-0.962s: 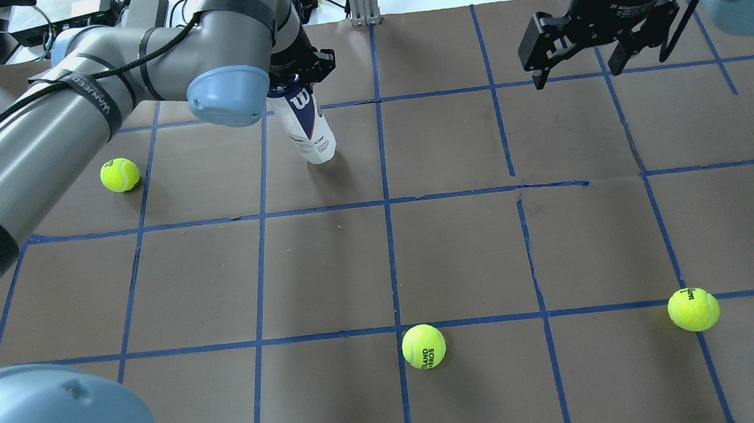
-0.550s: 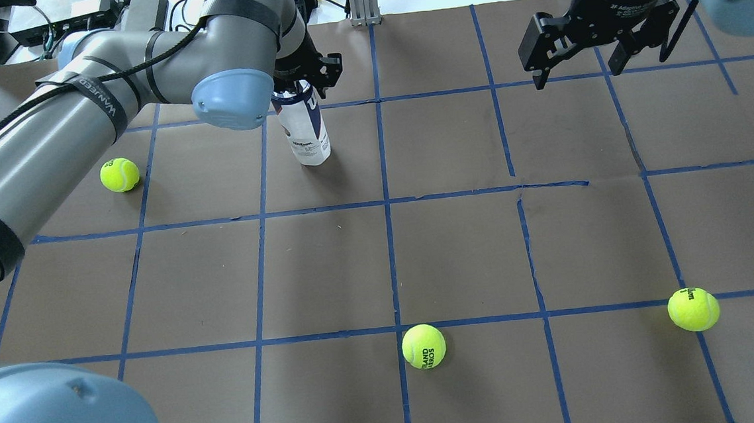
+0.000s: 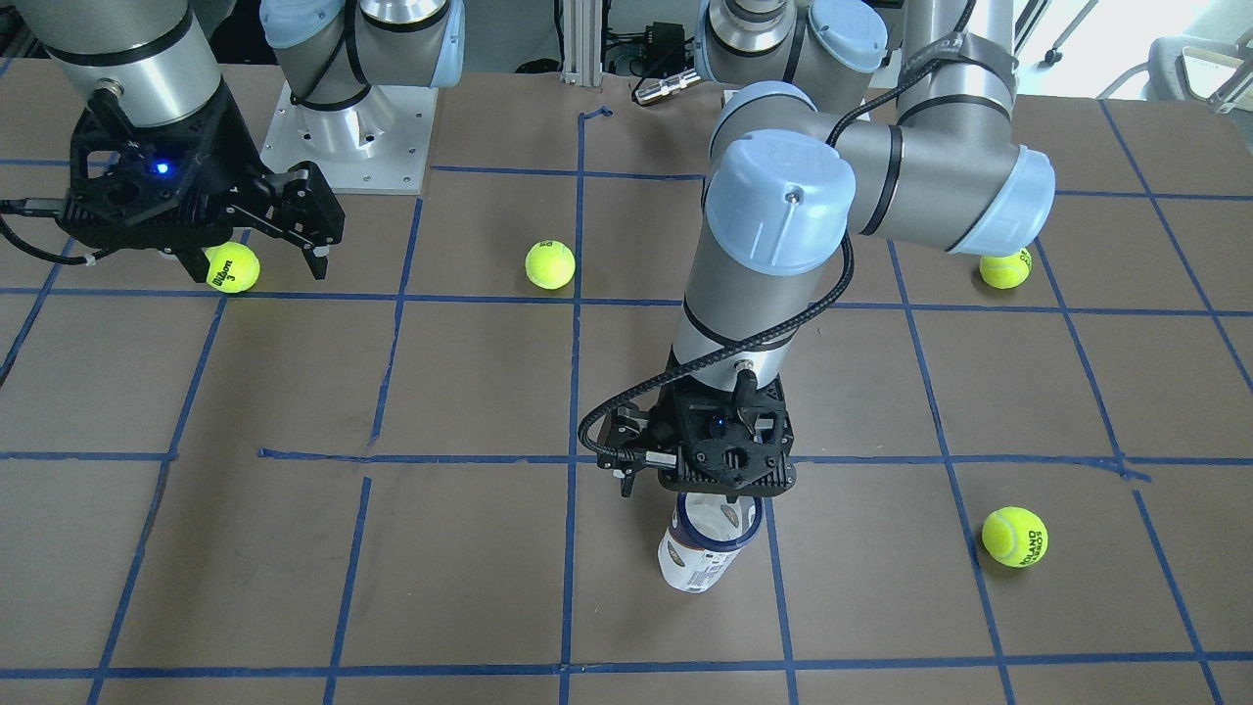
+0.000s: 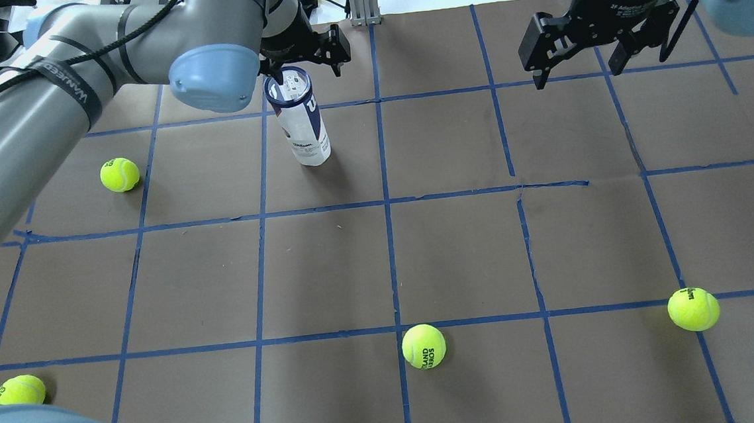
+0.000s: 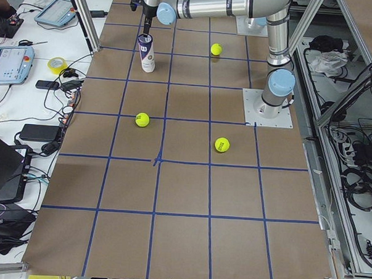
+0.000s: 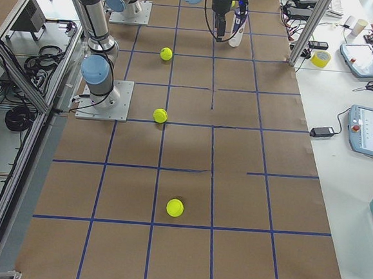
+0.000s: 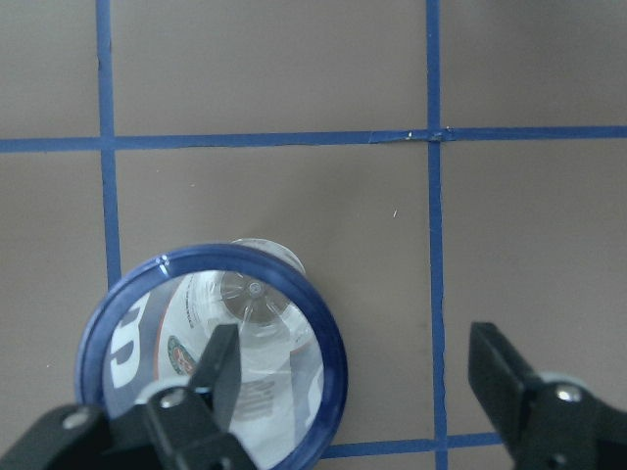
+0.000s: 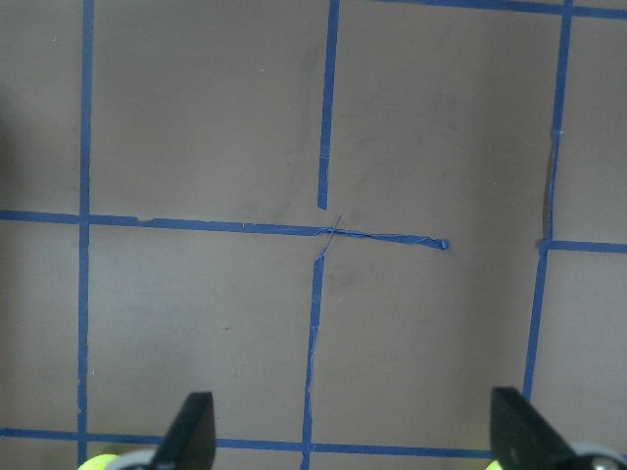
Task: Lift up tennis ball bucket
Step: 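Open the left gripper and raise it off the can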
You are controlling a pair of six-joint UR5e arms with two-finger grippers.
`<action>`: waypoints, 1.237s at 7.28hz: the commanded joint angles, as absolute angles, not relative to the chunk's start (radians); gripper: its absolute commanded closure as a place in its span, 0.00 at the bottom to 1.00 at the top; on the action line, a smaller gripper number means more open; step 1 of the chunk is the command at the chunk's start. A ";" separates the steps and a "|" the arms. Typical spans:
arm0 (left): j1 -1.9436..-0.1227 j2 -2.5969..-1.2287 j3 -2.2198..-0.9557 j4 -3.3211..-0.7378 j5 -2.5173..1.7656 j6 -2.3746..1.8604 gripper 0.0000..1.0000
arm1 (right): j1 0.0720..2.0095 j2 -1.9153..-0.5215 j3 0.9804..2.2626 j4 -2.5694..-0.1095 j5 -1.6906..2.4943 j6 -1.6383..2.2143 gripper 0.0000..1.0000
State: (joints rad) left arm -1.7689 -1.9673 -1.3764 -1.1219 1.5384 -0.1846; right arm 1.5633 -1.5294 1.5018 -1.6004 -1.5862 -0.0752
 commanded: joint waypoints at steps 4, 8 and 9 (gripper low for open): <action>-1.585 -1.803 -1.269 -1.523 1.540 0.039 0.00 | 1.565 -1.529 1.502 -1.598 -1.586 -0.074 0.00; -1.500 -1.674 -1.473 -1.529 1.552 0.109 0.00 | 1.565 -1.529 1.502 -1.598 -1.586 -0.074 0.00; -1.499 -1.658 -1.483 -1.531 1.552 0.120 0.00 | 1.565 -1.529 1.502 -1.598 -1.586 -0.074 0.00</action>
State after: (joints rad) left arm -1.5078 -1.6812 -1.4639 -1.5300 1.5484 0.1092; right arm 1.5639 -1.5294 1.5018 -1.5988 -1.5861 -0.0736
